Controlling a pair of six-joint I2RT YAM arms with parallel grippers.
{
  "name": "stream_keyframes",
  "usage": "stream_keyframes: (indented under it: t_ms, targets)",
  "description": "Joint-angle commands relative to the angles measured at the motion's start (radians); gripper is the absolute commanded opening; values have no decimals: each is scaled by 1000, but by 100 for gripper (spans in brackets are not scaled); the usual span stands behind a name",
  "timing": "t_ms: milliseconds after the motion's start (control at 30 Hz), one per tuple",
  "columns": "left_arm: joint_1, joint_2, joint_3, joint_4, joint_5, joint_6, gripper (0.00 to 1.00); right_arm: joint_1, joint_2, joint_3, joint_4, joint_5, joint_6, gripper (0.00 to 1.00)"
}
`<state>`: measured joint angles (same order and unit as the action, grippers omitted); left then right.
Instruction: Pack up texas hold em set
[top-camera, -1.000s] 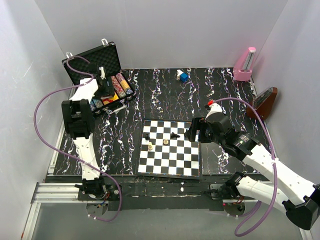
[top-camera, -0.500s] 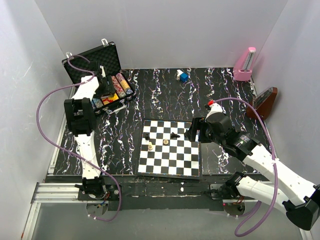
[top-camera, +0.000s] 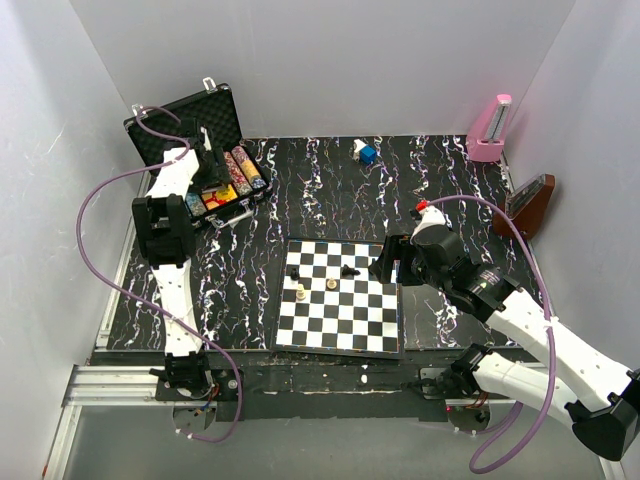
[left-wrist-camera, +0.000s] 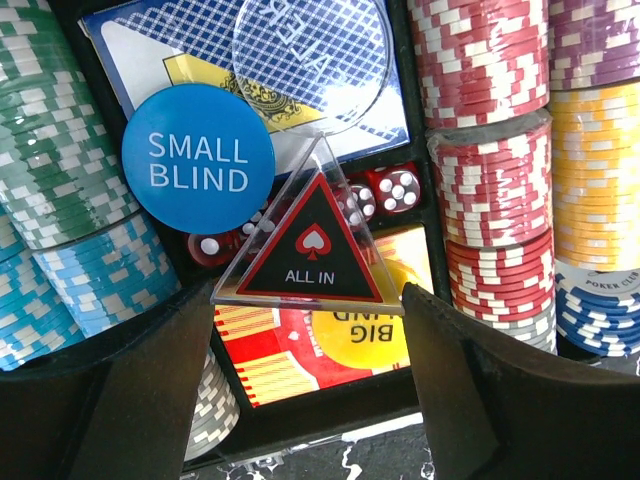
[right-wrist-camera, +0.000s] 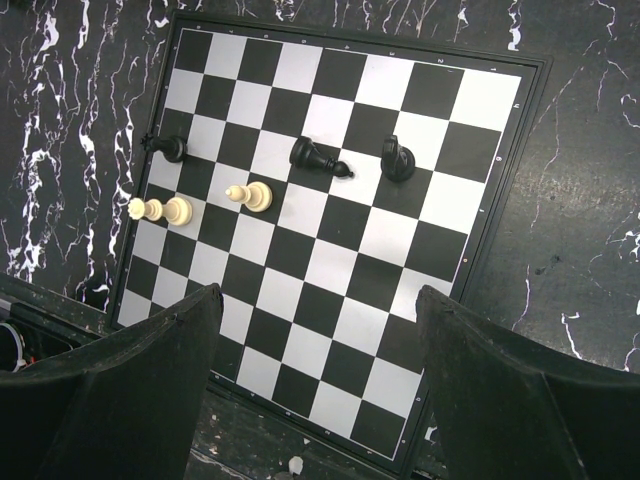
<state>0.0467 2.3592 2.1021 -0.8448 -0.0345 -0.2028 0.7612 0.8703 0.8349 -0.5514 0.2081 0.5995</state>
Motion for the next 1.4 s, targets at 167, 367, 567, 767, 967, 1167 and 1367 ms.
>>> stream_keyframes:
  t_ms: [167, 367, 567, 767, 967, 1167, 1367]
  targets:
    - [4, 17, 56, -10, -27, -1, 38, -2, -7, 1, 11, 22, 2, 85]
    - [5, 26, 68, 9, -35, 3, 36, -2, 1, 4, 11, 20, 0, 85]
    - [5, 48, 99, 9, -24, -3, 36, -2, 6, 4, 11, 19, 0, 85]
    - [5, 63, 118, 9, -18, -1, 36, -2, 6, 4, 10, 17, 0, 85]
    - [5, 69, 114, 9, -13, 2, 36, -2, 4, 1, 11, 17, 2, 85]
    - [1, 23, 38, 38, -2, -4, 34, -2, -1, 0, 13, 17, 6, 85]
    - [-15, -12, -36, 66, -12, -4, 34, -2, -11, -8, 15, 13, 9, 85]
